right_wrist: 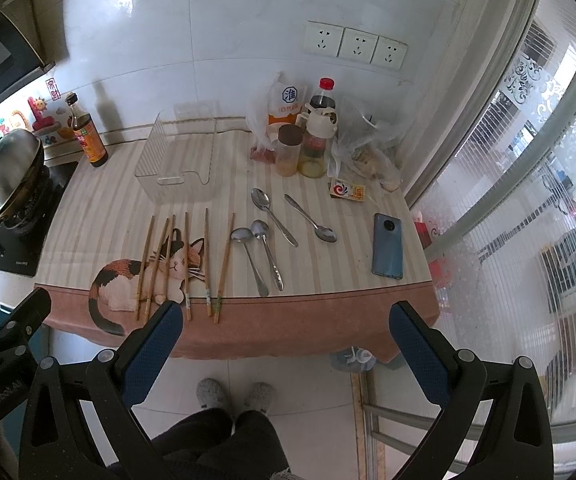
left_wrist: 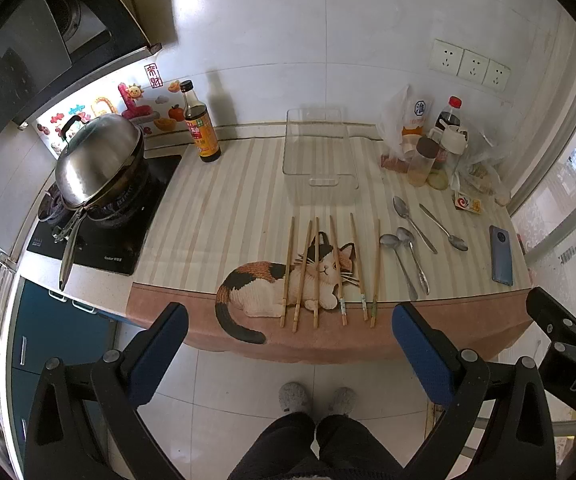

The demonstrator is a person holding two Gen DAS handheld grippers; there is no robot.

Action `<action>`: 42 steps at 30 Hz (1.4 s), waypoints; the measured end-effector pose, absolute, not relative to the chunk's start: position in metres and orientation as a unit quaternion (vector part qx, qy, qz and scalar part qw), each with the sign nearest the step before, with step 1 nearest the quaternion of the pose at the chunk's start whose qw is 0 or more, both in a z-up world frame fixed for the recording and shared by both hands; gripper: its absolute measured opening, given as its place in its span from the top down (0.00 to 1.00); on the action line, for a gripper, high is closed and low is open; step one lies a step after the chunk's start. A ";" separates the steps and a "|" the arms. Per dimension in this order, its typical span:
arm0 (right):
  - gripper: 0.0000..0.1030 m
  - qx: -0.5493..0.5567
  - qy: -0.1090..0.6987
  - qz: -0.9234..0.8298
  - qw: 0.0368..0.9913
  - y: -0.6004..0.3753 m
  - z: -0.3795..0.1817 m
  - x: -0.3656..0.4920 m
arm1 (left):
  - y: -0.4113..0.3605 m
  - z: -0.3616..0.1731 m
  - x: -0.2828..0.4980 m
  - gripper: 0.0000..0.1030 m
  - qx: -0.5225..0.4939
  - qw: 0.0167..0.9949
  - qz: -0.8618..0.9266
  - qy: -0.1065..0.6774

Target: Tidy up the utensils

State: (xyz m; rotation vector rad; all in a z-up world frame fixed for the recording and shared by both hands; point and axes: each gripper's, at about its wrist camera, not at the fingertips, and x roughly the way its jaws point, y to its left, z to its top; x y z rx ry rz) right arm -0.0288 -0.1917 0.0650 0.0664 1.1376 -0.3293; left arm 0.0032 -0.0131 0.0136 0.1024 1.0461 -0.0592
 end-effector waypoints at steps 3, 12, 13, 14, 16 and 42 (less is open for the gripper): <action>0.00 0.032 0.536 -0.155 0.830 -0.192 0.066 -0.029 | -0.013 0.014 0.003 0.00 0.048 0.865 -0.028 0.499; 0.00 0.031 0.536 -0.155 0.829 -0.192 0.066 -0.028 | -0.013 0.016 0.004 0.00 0.048 0.865 -0.029 0.498; 0.00 0.031 0.536 -0.155 0.829 -0.192 0.066 -0.028 | -0.014 0.017 0.006 0.00 0.048 0.865 -0.029 0.499; 0.00 0.031 0.537 -0.154 0.829 -0.192 0.066 -0.027 | -0.015 0.017 0.008 0.00 0.047 0.865 -0.029 0.499; 0.00 0.032 0.536 -0.155 0.830 -0.192 0.066 -0.028 | -0.016 0.018 0.014 0.00 0.044 0.864 -0.029 0.500; 0.53 0.153 0.644 -0.085 0.744 -0.216 -0.156 0.093 | 0.026 -0.223 0.175 0.39 0.023 0.756 0.029 0.653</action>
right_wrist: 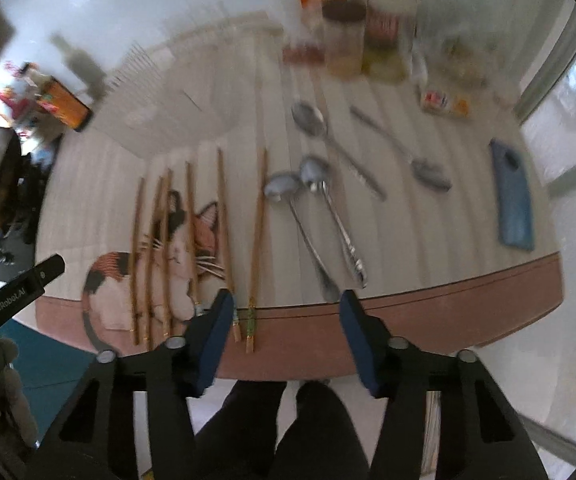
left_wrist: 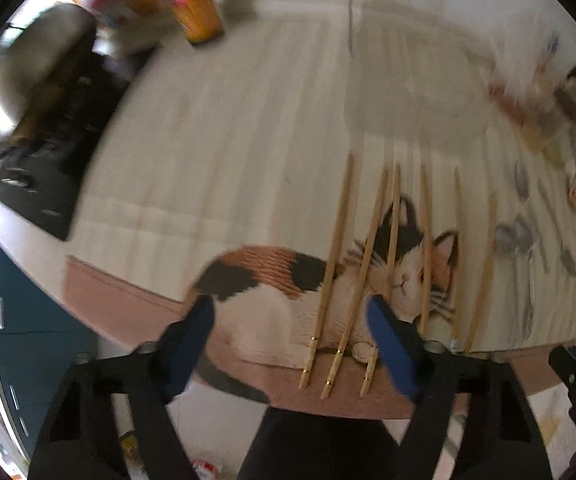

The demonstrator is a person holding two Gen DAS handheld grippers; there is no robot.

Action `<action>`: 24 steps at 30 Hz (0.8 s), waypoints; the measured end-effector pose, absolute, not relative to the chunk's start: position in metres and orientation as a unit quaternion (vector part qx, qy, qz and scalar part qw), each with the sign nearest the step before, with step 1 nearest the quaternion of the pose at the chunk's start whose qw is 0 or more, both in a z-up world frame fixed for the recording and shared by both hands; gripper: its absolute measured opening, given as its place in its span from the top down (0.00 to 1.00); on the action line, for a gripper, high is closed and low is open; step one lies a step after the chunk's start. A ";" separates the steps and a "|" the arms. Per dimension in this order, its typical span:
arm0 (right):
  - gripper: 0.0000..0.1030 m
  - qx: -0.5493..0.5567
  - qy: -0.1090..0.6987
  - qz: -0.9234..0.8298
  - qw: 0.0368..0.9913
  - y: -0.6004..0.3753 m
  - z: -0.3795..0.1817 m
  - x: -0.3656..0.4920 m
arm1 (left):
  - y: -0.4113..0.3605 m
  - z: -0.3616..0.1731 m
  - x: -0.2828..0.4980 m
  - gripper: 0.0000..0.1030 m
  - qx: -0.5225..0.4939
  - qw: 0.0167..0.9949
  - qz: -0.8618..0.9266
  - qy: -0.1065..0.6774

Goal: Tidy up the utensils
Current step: 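Grasp one chopstick with the left tool while the right tool grasps another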

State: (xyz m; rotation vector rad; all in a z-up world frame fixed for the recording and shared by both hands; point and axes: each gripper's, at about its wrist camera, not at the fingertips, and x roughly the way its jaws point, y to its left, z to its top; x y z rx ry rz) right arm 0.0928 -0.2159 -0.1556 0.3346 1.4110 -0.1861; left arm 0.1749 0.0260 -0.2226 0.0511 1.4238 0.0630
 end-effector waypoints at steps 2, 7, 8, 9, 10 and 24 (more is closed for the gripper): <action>0.59 0.161 0.662 -0.093 0.726 -0.217 -0.183 0.101 | 0.023 -0.245 0.181 0.45 0.033 0.738 0.016 0.673; 0.60 0.169 0.697 -0.097 0.690 -0.210 -0.227 0.112 | 0.020 -0.284 0.191 0.52 0.050 0.711 0.000 0.701; 0.60 0.169 0.704 -0.096 0.683 -0.208 -0.237 0.115 | 0.020 -0.290 0.192 0.55 0.050 0.707 -0.003 0.706; 0.60 0.171 0.709 -0.095 0.678 -0.207 -0.242 0.116 | 0.020 -0.293 0.192 0.57 0.047 0.705 -0.009 0.708; 0.60 0.172 0.714 -0.094 0.673 -0.205 -0.249 0.119 | 0.019 -0.296 0.192 0.58 0.047 0.702 -0.011 0.710; 0.93 0.098 0.726 -0.089 0.674 -0.161 -0.279 0.155 | 0.029 -0.286 0.182 0.96 0.032 0.703 -0.029 0.710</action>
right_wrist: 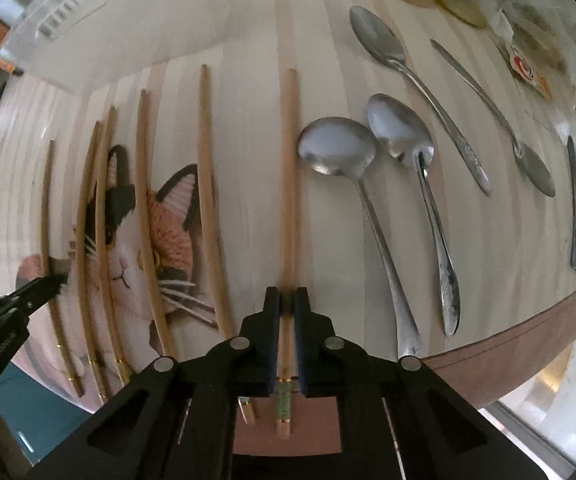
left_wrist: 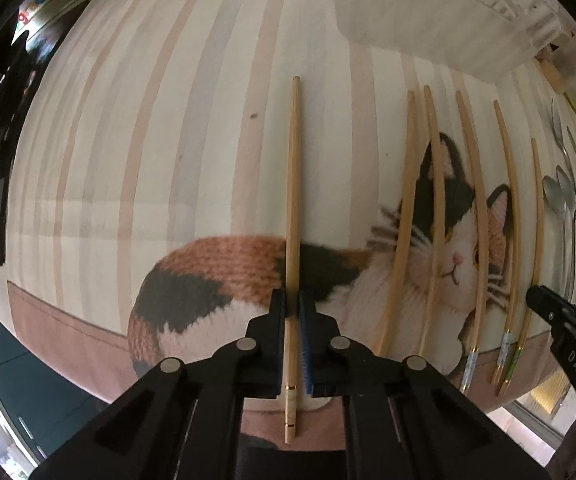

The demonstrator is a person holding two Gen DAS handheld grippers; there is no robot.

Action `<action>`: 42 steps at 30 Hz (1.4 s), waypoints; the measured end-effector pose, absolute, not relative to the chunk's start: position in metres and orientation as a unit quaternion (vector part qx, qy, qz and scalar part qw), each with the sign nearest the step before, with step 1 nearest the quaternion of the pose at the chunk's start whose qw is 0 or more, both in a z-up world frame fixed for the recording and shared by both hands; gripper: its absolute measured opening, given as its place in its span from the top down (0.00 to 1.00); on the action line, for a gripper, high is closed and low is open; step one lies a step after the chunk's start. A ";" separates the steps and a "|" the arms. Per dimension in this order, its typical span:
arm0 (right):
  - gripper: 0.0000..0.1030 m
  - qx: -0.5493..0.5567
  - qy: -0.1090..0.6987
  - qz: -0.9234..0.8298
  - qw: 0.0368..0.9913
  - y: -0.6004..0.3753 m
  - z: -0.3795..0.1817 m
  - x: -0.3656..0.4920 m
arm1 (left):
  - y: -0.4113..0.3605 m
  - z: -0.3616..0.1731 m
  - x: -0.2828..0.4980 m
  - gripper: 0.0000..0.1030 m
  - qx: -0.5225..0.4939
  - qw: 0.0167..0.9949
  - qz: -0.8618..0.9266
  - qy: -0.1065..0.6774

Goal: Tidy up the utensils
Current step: 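Grasp one chopstick with the left tool while the right tool grasps another, then carry both chopsticks to the clear basket and open both tools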

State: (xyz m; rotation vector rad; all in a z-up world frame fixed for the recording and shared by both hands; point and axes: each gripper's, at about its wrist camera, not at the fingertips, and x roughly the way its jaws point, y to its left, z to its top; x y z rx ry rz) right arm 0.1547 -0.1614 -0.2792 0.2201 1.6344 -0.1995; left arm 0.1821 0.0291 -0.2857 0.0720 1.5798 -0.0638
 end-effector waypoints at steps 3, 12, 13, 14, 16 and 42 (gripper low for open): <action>0.93 0.078 0.744 -0.076 0.659 -0.149 -0.281 0.156 | 0.033 -0.281 0.177 0.95 0.029 0.704 -0.031 0.709; 0.92 0.058 0.757 -0.074 0.646 -0.142 -0.281 0.157 | 0.049 -0.282 0.186 0.94 0.040 0.700 -0.040 0.712; 0.92 0.053 0.758 -0.074 0.646 -0.142 -0.283 0.159 | 0.047 -0.283 0.186 0.94 0.040 0.700 -0.039 0.712; 0.92 0.049 0.758 -0.076 0.646 -0.140 -0.283 0.160 | 0.039 -0.287 0.191 0.94 0.040 0.700 -0.037 0.712; 0.92 0.046 0.756 -0.078 0.648 -0.142 -0.284 0.159 | 0.038 -0.287 0.191 0.94 0.038 0.701 -0.035 0.711; 0.93 0.095 0.675 -0.037 0.731 -0.151 -0.184 0.125 | 0.021 -0.136 0.122 0.96 0.022 0.813 0.001 0.582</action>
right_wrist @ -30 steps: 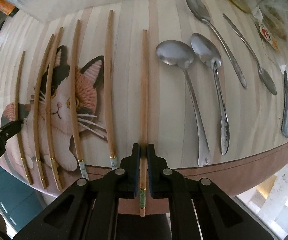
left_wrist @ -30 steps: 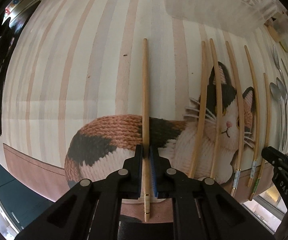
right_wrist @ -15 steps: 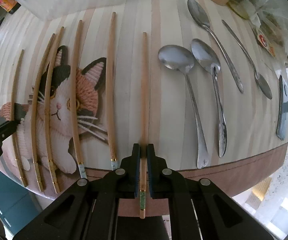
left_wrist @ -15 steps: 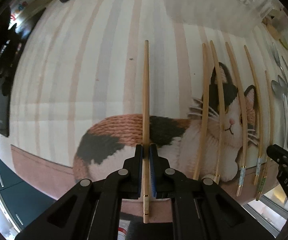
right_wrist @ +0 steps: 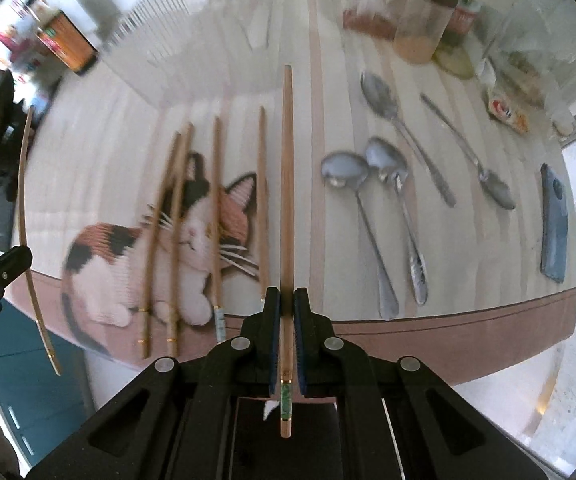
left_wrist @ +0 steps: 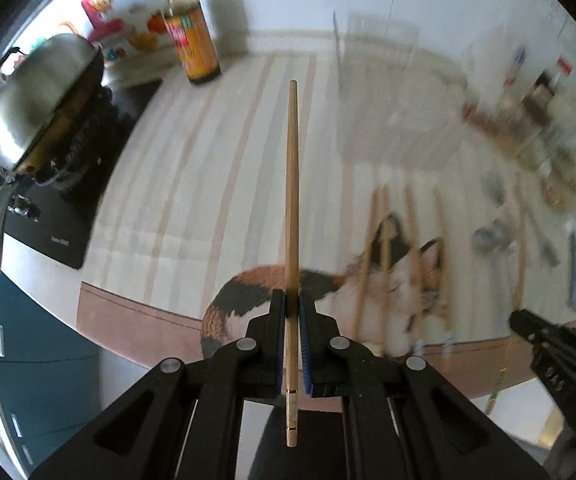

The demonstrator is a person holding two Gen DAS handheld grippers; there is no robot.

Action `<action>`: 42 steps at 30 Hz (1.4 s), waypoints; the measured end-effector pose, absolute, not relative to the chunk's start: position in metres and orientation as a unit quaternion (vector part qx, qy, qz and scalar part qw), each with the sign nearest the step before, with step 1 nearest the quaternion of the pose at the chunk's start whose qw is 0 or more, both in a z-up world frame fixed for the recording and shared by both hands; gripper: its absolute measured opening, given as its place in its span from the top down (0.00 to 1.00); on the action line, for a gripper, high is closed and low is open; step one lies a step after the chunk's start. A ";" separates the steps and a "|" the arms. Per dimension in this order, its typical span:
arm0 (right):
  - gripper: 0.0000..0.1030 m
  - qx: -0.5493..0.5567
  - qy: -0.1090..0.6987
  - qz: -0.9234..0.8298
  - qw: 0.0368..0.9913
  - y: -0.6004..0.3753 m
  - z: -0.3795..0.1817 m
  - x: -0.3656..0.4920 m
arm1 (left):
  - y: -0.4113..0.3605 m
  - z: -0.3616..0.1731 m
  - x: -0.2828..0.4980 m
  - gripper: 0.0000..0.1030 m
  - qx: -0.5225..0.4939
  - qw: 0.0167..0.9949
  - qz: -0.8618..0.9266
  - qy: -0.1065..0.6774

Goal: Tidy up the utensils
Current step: 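Carry both chopsticks to the clear basket and open both tools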

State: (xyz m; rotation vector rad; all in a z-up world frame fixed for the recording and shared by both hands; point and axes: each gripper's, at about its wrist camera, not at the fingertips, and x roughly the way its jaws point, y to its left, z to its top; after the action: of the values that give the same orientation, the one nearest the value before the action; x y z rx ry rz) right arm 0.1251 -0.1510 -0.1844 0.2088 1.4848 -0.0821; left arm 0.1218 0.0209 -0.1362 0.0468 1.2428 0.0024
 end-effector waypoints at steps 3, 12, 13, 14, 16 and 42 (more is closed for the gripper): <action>0.93 0.112 0.654 -0.025 0.748 -0.161 -0.154 0.127 | 0.018 -0.106 0.131 0.96 0.004 0.826 -0.017 0.564; 0.93 0.171 0.602 -0.002 0.780 -0.193 -0.096 0.203 | -0.007 -0.053 0.226 0.96 -0.017 0.835 -0.082 0.544; 0.93 0.175 0.600 0.000 0.781 -0.194 -0.092 0.217 | -0.009 -0.053 0.236 0.96 -0.019 0.833 -0.086 0.546; 0.93 0.182 0.597 0.000 0.781 -0.196 -0.090 0.233 | -0.011 -0.053 0.257 0.96 -0.023 0.829 -0.092 0.551; 0.93 0.189 0.596 -0.001 0.780 -0.197 -0.090 0.260 | -0.015 -0.058 0.288 0.96 -0.028 0.820 -0.100 0.563; 0.59 0.167 0.675 -0.005 0.719 -0.176 -0.198 0.434 | -0.007 -0.135 0.410 0.58 0.013 0.785 -0.081 0.614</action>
State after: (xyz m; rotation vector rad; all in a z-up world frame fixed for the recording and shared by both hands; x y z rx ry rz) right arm 0.4344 -0.1765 -0.1979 0.3697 1.4924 -0.0118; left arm 0.4096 -0.0075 -0.1354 0.0280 1.3253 -0.1751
